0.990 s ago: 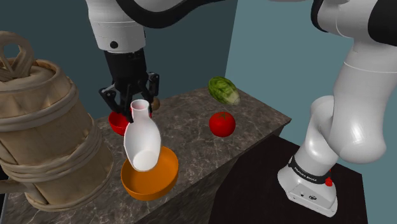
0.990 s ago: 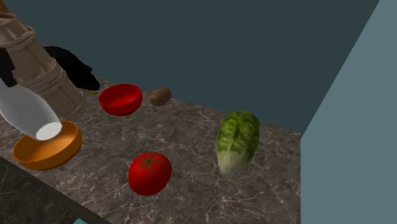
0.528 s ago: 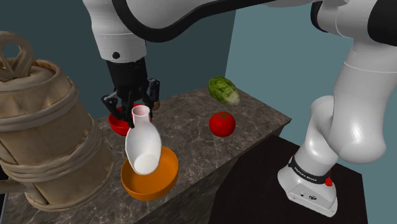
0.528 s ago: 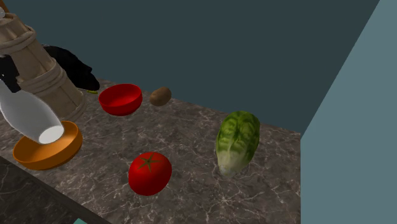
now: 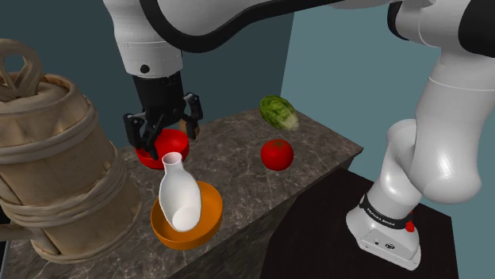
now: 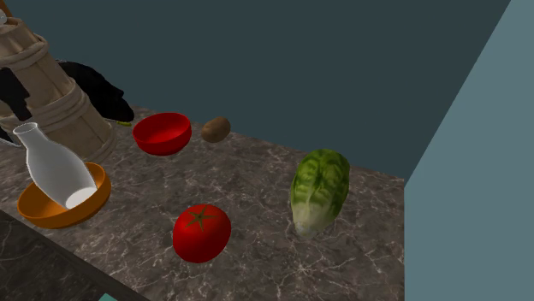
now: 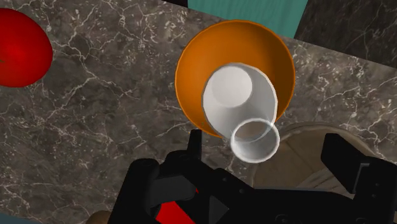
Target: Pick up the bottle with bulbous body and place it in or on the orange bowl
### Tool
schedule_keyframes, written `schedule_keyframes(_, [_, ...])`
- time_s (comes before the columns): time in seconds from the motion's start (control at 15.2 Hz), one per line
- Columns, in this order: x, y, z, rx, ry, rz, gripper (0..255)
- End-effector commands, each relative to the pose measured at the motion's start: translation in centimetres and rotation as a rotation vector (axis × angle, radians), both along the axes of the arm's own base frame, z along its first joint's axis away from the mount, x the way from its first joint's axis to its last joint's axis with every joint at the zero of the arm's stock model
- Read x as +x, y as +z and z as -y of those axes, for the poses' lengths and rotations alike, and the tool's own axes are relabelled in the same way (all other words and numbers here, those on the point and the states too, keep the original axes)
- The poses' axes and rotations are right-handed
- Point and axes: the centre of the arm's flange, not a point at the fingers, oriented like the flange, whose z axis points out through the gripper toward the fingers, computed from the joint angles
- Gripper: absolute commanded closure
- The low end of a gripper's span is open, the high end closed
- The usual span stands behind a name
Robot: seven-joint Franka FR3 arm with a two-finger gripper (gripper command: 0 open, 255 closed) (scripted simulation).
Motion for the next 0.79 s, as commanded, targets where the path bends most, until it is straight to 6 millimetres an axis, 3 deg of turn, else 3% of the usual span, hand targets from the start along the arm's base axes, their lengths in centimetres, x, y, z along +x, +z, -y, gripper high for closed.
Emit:
schedule_keyframes(0.0, [0.0,0.0,0.0,0.000,0.000,0.000,0])
schedule_keyframes(0.26, [0.2,5.0,0.0,0.000,0.000,0.000,0])
schedule_keyframes(0.73, [0.2,5.0,0.0,0.000,0.000,0.000,0])
